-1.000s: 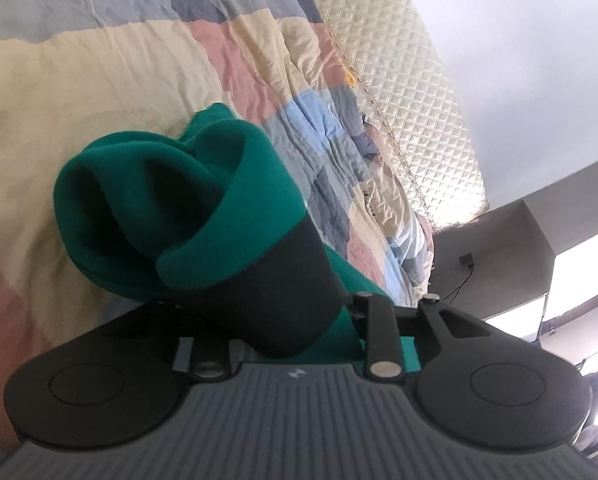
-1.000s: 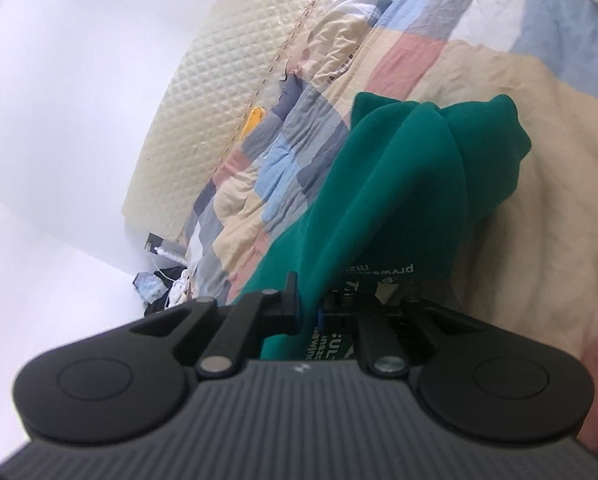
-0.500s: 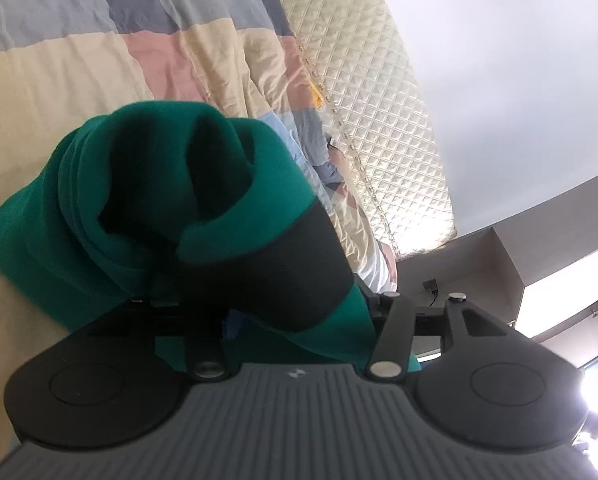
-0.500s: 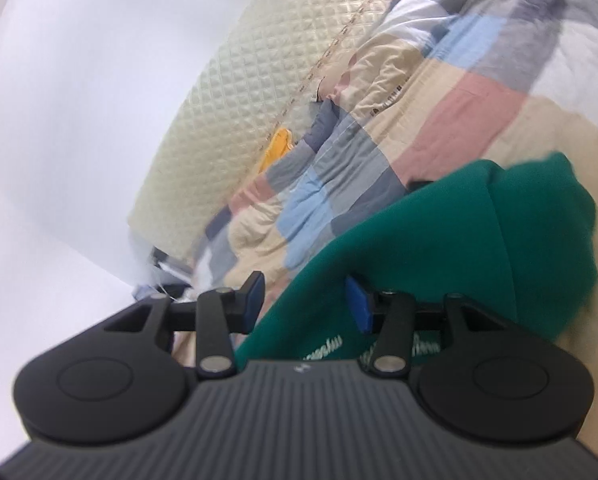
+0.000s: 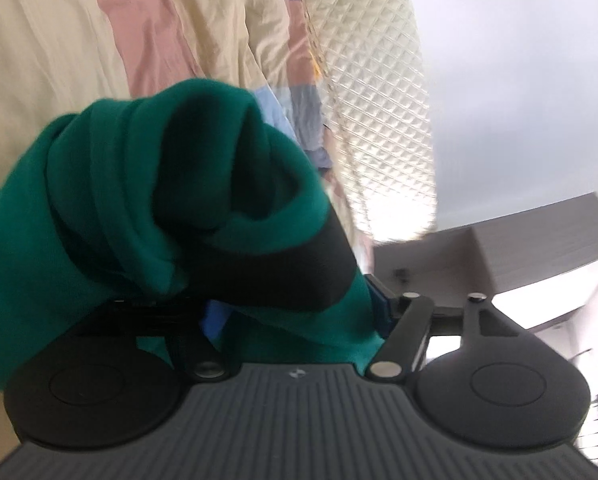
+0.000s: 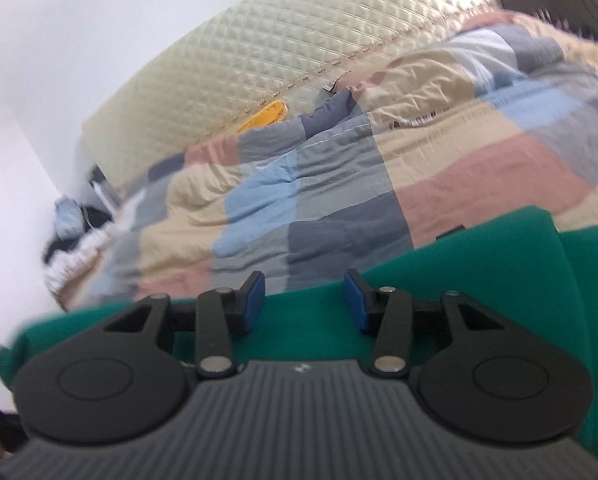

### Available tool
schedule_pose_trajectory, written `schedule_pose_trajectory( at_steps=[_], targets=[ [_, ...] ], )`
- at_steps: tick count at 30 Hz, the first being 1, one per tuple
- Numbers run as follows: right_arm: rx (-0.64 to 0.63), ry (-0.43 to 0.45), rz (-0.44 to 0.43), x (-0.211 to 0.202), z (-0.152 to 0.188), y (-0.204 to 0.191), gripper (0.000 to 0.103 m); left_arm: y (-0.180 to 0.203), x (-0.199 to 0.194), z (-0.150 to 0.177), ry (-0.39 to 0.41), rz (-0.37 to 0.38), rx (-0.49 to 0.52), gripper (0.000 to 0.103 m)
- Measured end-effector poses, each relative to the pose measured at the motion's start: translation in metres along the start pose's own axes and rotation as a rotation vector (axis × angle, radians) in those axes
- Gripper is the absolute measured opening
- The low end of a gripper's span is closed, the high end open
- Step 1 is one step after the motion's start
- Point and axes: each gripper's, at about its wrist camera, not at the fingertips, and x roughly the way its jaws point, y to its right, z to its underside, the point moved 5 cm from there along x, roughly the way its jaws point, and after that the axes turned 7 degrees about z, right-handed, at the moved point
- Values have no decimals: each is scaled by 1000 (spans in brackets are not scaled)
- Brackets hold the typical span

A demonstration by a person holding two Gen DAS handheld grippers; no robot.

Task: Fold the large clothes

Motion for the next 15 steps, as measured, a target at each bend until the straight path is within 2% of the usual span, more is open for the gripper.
schedule_pose_trajectory(
  at_steps=[2, 4, 8, 12, 15],
  targets=[
    [-5, -1, 12, 17, 3, 4, 46, -5, 6, -7, -14, 58, -22, 87],
    [17, -10, 9, 31, 3, 9, 46, -6, 10, -10, -29, 88, -4, 91],
    [42, -26, 10, 47, 1, 13, 46, -6, 16, -15, -55, 125, 52, 94],
    [31, -38, 2, 46, -4, 8, 48, 1, 18, -12, -56, 110, 165, 94],
    [26, -27, -10, 32, -10, 4, 48, 16, 20, -2, -57, 59, 304, 94]
  ],
)
